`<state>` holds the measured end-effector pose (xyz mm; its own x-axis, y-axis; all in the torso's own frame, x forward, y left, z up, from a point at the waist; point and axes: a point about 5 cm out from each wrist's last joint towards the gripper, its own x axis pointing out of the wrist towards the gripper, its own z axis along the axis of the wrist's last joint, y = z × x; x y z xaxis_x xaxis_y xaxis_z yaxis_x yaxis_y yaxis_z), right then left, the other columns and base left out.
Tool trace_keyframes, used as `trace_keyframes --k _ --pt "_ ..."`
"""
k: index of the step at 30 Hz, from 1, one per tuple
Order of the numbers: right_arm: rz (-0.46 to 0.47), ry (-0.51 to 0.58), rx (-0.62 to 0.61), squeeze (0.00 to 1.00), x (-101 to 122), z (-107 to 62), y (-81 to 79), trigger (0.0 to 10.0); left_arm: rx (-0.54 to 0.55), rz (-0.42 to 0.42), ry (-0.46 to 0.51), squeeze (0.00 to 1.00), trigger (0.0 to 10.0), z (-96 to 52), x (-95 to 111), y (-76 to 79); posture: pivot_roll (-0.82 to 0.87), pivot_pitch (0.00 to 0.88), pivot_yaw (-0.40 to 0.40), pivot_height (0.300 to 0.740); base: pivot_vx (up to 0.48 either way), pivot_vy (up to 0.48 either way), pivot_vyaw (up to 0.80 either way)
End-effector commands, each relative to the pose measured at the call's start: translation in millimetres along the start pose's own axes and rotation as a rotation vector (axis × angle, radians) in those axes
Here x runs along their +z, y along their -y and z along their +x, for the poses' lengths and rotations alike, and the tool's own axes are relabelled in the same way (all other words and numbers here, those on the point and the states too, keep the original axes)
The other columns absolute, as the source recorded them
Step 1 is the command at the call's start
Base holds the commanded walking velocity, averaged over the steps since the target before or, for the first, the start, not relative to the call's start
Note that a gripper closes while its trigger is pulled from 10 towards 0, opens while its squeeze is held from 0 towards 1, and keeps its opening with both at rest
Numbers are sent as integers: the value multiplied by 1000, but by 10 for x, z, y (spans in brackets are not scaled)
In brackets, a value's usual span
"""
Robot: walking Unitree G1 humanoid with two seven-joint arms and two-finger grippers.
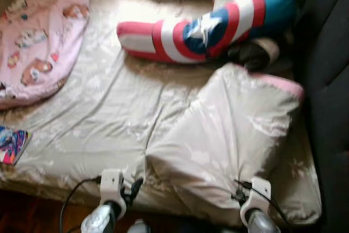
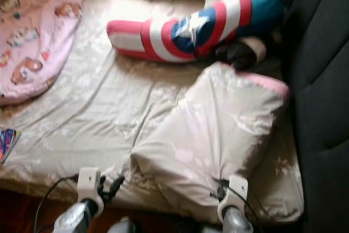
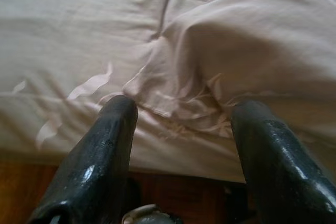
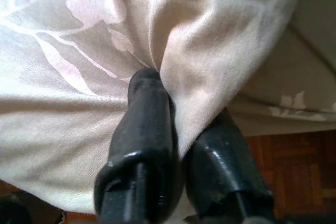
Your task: Clean up the room
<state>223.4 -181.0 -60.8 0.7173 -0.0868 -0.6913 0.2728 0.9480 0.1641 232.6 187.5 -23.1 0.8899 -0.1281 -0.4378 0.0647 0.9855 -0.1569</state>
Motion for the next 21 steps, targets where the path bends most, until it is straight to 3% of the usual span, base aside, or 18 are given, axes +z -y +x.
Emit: trace_keyframes --k 1,5,13,16,20,21 --pt "14 -51 -49 0 -126 -38 130 0 28 13 -38 0 10000 -38 -105 -58 74 46 4 690 0 0 0" --pt "-32 -16 -92 0 -15 -27 237 0 45 9 -50 0 10000 -35 -161 -54 65 2 -10 690 0 0 0" --pt "-76 126 -210 0 404 -19 537 0 90 -9 -102 0 10000 -100 -348 -100 49 0 -23 690 0 0 0" --pt "-142 149 -280 0 517 -66 765 0 92 -11 -102 0 10000 -99 -358 -99 48 0 -26 690 0 0 0" --pt "-178 149 -337 0 593 -111 948 0 93 -10 -102 0 10000 -93 -361 -98 44 0 -27 690 0 0 0" --pt "-210 149 -372 0 663 -145 1069 0 94 -10 -101 0 10000 -87 -357 -106 35 0 -25 690 0 0 0"
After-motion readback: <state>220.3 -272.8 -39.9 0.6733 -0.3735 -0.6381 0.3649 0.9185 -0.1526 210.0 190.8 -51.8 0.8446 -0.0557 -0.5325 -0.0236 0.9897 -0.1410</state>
